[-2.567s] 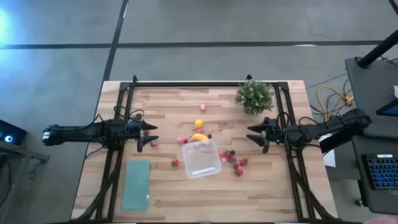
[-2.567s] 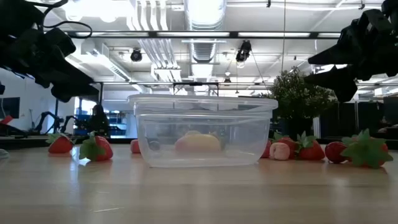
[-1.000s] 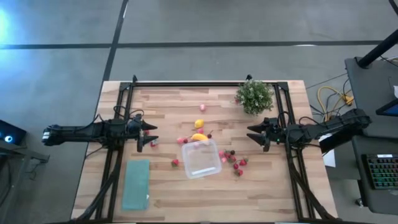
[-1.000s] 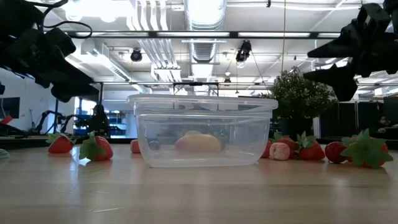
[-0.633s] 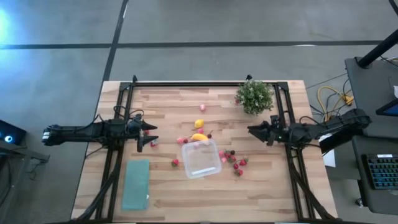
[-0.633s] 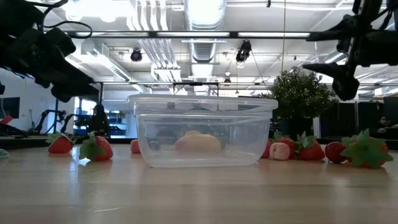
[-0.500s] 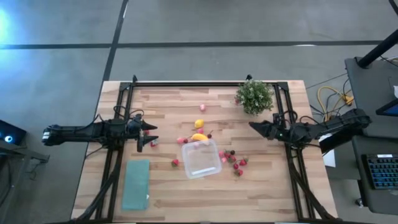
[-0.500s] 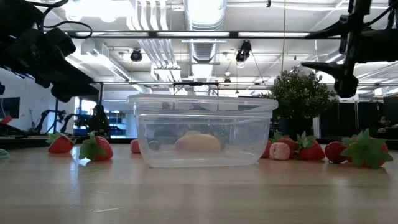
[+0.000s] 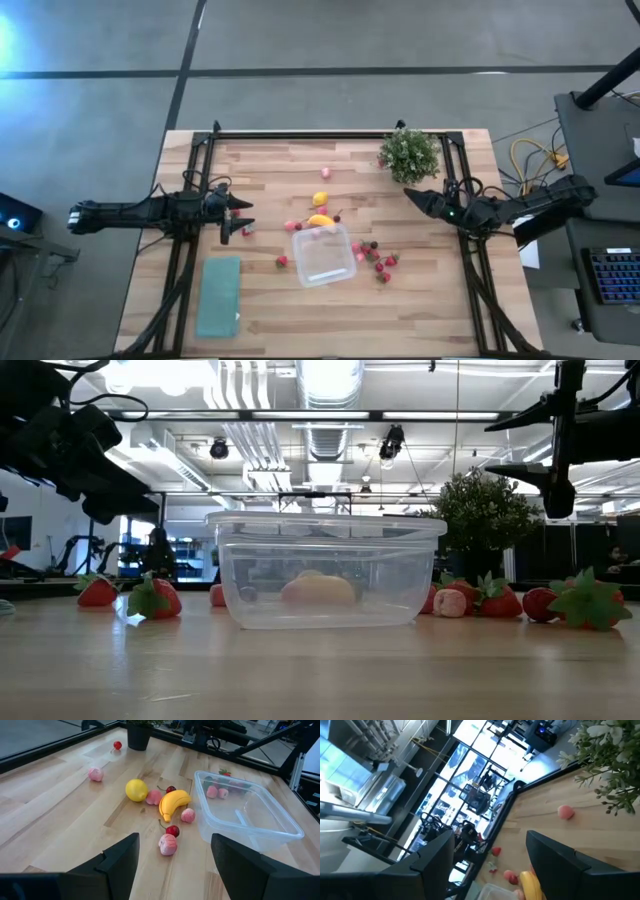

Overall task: Pick and placing Produce into tupperware
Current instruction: Put the red strawberry into the transparent bin

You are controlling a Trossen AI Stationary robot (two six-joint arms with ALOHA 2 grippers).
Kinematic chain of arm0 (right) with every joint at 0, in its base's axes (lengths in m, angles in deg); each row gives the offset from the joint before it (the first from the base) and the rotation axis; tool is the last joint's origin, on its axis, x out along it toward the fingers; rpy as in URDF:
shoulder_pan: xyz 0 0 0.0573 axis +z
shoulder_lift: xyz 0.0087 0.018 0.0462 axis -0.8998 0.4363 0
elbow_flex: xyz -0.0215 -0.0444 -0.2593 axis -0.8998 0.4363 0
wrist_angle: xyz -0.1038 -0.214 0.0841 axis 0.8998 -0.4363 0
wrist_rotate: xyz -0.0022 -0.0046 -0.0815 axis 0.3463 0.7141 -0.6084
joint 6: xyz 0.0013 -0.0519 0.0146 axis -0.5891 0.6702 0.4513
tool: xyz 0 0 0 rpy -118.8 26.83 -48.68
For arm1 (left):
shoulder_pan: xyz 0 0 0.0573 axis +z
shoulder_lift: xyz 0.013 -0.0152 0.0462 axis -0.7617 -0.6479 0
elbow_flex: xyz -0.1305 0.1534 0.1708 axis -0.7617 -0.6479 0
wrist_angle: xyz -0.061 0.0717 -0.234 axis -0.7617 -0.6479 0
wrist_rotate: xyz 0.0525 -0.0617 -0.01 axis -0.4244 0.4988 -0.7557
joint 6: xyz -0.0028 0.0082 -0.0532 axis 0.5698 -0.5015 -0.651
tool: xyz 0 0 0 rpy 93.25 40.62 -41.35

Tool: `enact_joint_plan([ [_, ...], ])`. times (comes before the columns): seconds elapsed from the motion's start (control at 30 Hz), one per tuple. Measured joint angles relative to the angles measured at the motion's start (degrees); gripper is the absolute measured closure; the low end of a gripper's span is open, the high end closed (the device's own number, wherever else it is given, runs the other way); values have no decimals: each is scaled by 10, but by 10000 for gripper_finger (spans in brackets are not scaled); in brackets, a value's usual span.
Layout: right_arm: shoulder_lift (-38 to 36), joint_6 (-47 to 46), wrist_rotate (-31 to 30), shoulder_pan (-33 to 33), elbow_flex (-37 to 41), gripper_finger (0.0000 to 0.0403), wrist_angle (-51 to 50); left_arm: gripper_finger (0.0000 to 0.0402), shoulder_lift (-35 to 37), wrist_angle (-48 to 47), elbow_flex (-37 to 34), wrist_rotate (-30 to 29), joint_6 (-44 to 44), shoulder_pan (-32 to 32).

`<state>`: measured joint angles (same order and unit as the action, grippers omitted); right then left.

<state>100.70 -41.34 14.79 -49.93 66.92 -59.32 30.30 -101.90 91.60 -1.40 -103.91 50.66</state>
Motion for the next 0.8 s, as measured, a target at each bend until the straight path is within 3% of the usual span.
enact_joint_plan([
  [0.8,0,27,0,-1,0,163,0,168,0,0,0,0,0,0],
])
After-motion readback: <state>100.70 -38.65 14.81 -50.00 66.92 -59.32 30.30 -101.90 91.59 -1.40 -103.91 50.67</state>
